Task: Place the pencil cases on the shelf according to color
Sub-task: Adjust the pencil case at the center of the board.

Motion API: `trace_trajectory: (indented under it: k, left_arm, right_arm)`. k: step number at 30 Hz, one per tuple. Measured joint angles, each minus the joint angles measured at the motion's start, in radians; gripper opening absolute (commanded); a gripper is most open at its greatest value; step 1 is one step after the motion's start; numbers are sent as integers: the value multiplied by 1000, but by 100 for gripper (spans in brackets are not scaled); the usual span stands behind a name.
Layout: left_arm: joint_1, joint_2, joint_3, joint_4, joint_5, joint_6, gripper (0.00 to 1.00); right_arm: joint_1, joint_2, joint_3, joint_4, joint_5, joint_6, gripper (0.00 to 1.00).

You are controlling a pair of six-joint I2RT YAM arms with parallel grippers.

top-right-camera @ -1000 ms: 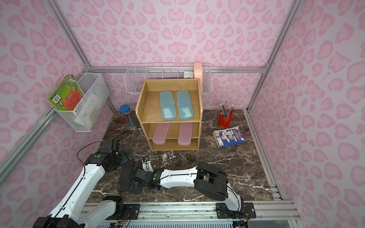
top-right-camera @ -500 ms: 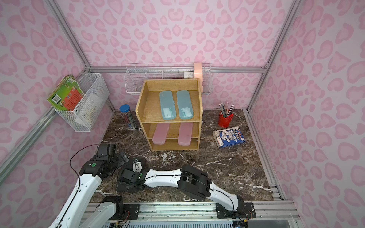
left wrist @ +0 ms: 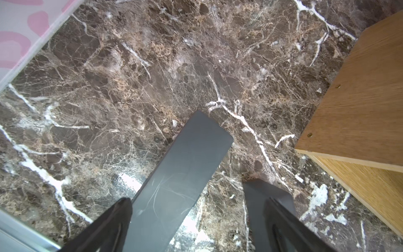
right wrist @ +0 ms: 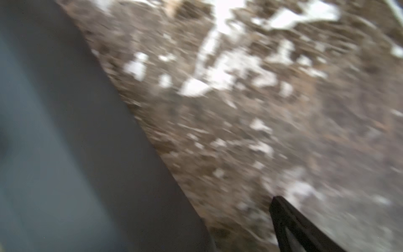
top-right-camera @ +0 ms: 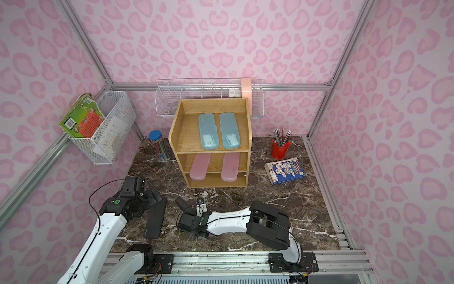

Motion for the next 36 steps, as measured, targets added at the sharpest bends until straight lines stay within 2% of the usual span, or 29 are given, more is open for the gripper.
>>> trace_trajectory:
  k: [10,18,23,31,36]
  left_arm:
    - [-14,13,-21,1,46,0,99]
    - [-82,60,-45,24,53,-9,99]
    - [-133,87,-36,35,43,-29,99]
    - [-140,68,-39,34,25,-37,99]
    - [-143,102,-38,35,18,-33,99]
  right_arm:
    - [29,-219,-180,42,30,0,99]
    - [-3,-348,-300,136,36,-104,94]
    - [-47,-363,-328,211,0,-187,92]
    - [-120,-353,-368,330,-67,-275,87]
    - [-167,-373,-420,424,-120,-315,83]
